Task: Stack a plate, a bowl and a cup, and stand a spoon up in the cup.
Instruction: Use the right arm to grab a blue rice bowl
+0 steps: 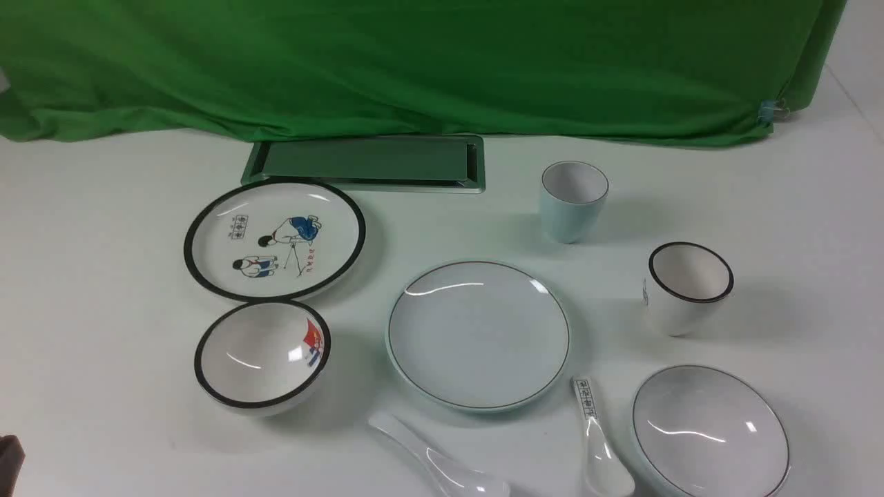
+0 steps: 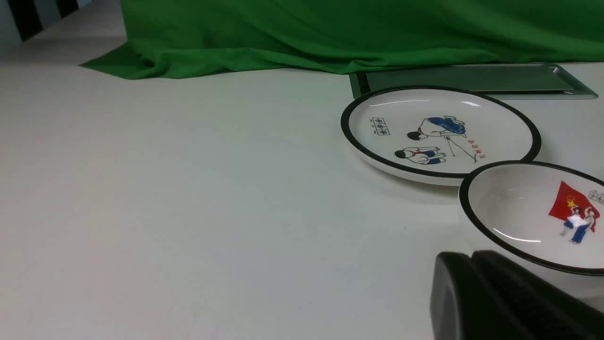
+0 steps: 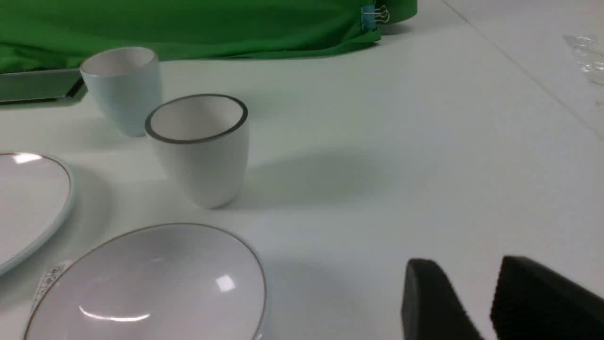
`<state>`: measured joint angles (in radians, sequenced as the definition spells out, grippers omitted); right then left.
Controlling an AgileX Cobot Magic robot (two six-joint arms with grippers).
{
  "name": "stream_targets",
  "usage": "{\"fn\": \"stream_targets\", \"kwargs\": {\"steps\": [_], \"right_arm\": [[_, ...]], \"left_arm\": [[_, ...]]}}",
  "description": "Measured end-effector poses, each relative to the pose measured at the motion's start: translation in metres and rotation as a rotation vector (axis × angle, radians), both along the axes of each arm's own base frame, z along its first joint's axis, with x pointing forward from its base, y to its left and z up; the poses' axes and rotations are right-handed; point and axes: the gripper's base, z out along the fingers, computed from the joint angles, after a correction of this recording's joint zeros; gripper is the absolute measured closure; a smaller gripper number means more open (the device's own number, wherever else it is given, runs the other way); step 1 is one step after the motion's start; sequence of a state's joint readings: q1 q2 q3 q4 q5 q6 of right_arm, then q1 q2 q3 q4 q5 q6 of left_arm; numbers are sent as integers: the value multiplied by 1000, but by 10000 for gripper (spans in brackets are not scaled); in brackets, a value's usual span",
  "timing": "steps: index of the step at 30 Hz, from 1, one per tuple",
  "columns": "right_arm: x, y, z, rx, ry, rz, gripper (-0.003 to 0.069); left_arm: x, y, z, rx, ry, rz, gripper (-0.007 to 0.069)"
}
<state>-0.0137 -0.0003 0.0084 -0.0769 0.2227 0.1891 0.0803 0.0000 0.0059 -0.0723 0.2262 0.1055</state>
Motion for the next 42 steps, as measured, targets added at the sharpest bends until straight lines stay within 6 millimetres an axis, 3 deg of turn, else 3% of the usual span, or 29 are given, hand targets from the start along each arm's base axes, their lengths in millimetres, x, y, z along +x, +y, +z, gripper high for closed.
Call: {"fn": "stream_targets", "kwargs": {"steps": [35,42], "right_arm": [[0,0,0,0,-1,0,417],[0,0,0,64,-5,-14,417]], "left_arm": [[0,0,0,0,0,0,653],[1,2,7,137,-71,11,653]]}}
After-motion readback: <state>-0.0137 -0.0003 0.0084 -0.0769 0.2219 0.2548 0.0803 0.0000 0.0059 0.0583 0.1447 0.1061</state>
